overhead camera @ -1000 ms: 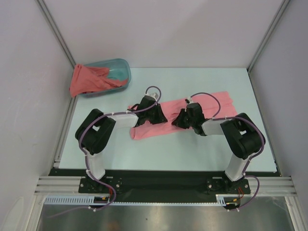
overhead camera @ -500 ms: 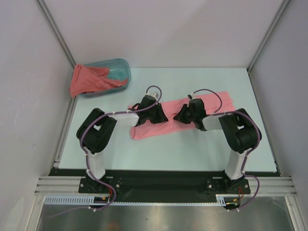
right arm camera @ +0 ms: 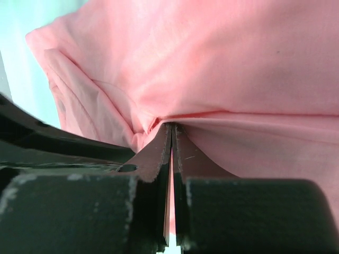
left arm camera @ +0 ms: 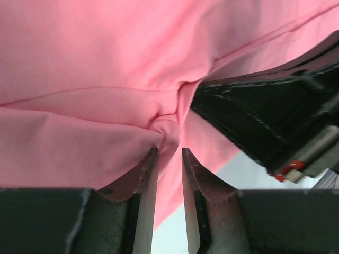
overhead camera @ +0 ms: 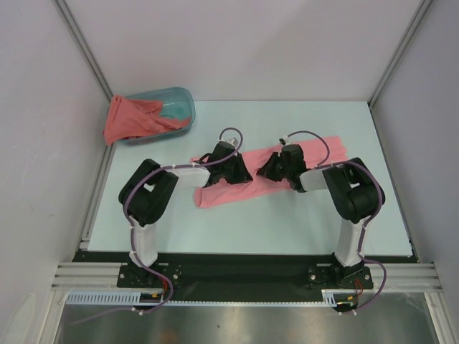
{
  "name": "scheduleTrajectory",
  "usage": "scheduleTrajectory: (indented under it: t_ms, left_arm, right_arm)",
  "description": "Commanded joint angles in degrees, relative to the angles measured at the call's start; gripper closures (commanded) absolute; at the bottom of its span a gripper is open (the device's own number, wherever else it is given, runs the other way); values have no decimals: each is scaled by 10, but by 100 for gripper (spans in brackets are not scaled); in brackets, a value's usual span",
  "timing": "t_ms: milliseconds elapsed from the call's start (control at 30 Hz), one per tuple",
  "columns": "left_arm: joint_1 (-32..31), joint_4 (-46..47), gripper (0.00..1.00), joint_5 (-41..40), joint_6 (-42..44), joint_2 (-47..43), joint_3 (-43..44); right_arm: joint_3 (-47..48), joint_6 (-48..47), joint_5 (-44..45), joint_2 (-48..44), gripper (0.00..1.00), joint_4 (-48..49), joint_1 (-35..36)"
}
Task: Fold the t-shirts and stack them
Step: Fold the tshirt
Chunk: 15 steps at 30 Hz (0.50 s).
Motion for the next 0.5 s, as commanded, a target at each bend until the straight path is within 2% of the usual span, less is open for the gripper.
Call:
scheduleTrajectory:
  t_ms: [0,167,367,467]
  left_arm:
    - [-9,8,71,-2,-8,19,19]
    - [-13,0,72,-7,-4,34,20]
    - [-14,-78,68,-82,54,-49,25]
    - [-18,-99,64,-113,70,-108,11]
  right_arm:
    - [14,3,10,17,100,14,-11]
    - [14,-8,-14,18,100,4,-26]
    - [6,-72,-2,-69,100,-110,-46]
    - [-18,-95,27,-145,92,-167,-67]
